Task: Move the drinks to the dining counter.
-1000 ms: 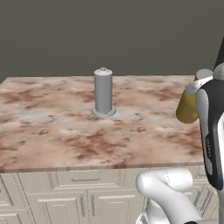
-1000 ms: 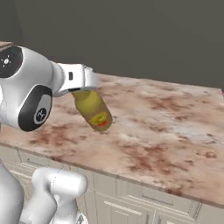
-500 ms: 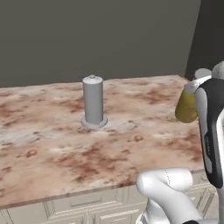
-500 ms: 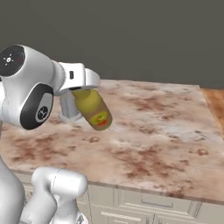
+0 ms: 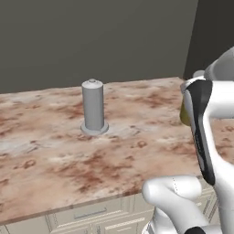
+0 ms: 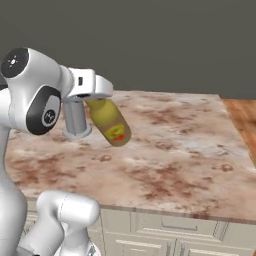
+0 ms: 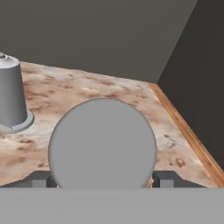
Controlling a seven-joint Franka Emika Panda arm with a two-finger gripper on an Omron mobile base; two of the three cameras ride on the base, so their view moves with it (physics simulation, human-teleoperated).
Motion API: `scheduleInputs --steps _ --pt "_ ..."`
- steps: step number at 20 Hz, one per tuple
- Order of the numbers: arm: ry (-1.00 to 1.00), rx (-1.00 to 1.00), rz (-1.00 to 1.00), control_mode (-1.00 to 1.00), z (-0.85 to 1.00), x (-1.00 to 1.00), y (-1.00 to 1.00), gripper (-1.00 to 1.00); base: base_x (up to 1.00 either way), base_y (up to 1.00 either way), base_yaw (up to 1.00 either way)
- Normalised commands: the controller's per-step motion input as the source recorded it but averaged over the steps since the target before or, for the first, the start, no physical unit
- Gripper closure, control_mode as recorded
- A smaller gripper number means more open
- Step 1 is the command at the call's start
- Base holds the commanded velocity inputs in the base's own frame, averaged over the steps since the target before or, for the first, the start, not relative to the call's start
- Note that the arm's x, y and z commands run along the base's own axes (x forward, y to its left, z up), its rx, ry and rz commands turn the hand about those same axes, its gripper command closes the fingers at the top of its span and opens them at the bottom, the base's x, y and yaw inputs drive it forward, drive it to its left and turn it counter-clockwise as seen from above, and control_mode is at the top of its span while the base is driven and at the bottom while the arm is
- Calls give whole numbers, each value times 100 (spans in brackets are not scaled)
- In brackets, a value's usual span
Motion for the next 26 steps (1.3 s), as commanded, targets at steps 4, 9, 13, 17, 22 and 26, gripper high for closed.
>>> scheduleInputs --steps 4,9,13,17,22,26 --pt "6 0 0 -100 0 25 0 100 0 0 0" --pt "10 5 0 -100 -10 19 0 100 0 0 0" --pt "6 6 0 -100 -17 20 0 100 0 0 0" --pt "5 3 0 -100 -43 21 0 100 0 0 0" --pt "0 6 0 -100 -42 22 0 100 0 0 0" --pt "1 7 0 -100 -40 29 0 100 0 0 0"
